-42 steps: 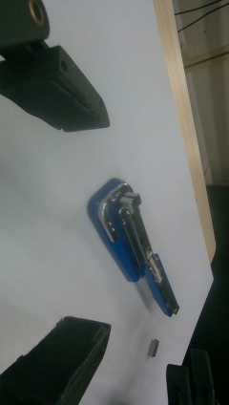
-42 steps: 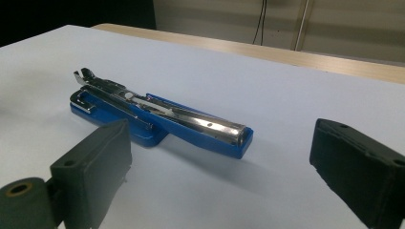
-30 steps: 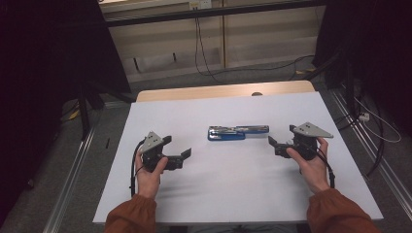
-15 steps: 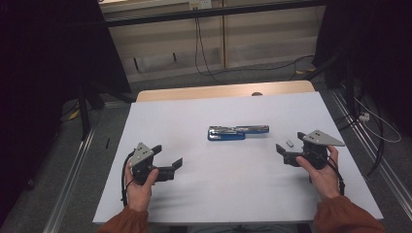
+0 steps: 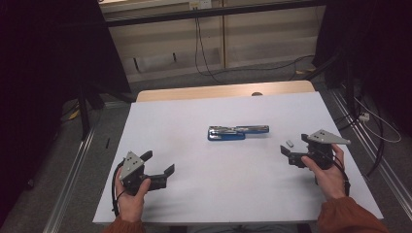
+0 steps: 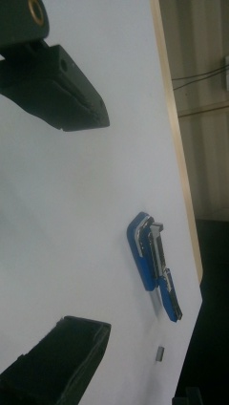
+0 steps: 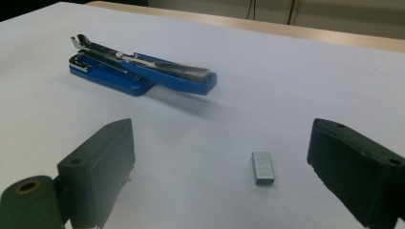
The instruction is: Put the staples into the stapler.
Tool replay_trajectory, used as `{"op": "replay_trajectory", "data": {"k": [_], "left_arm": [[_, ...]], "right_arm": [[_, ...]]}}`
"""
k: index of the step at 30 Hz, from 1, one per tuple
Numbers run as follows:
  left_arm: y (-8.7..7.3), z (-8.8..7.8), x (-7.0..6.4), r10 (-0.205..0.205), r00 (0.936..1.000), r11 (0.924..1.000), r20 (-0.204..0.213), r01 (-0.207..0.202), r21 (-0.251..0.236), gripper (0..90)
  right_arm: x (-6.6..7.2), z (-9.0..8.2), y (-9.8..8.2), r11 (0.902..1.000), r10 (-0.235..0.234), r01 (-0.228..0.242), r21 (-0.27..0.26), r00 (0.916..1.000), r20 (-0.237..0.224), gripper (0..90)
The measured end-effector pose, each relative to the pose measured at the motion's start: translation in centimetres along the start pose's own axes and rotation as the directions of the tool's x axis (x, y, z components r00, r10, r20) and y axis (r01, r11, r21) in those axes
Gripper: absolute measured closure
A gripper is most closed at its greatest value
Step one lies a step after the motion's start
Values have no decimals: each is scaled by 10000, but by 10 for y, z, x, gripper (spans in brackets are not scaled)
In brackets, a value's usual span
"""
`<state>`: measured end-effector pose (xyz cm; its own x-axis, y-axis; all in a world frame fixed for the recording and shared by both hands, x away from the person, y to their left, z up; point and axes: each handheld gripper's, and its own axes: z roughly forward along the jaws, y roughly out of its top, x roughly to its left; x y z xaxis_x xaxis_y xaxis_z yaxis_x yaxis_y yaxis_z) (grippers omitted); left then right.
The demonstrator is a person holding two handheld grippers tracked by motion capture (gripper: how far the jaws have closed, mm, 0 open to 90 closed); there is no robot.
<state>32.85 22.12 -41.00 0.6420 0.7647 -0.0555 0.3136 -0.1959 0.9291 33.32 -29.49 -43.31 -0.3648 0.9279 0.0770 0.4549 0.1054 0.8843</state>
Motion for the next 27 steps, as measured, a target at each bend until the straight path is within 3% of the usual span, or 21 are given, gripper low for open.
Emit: {"op": "replay_trajectory", "data": {"k": [6,11,15,18,22,26,27], "left_arm": [[0,3,0,0,10000,10000,-62,0,78,48],[-3,3,4,-407,9992,9990,49,406,180,46],[-2,3,2,-348,9992,9991,181,344,238,46],[-2,6,0,-53,9991,9998,425,46,183,42],[-3,9,-2,-34,9990,9989,446,13,473,43],[-2,7,0,-15,9995,9994,304,4,358,43],[-2,7,0,-51,9997,9993,258,41,378,42]], "right_arm": [[-6,6,4,9979,-68,78,636,9999,-159,83],[-9,13,12,9958,-214,247,880,9990,-386,87],[-13,17,16,9929,93,-8,1189,9974,-713,74],[-17,17,18,9858,349,-195,1670,9954,-897,118],[-25,17,20,9771,577,-297,2105,9901,-1281,131],[-29,22,21,9569,433,-63,2904,9917,-1211,133],[-30,23,21,9556,400,-33,2945,9921,-1188,127]]}}
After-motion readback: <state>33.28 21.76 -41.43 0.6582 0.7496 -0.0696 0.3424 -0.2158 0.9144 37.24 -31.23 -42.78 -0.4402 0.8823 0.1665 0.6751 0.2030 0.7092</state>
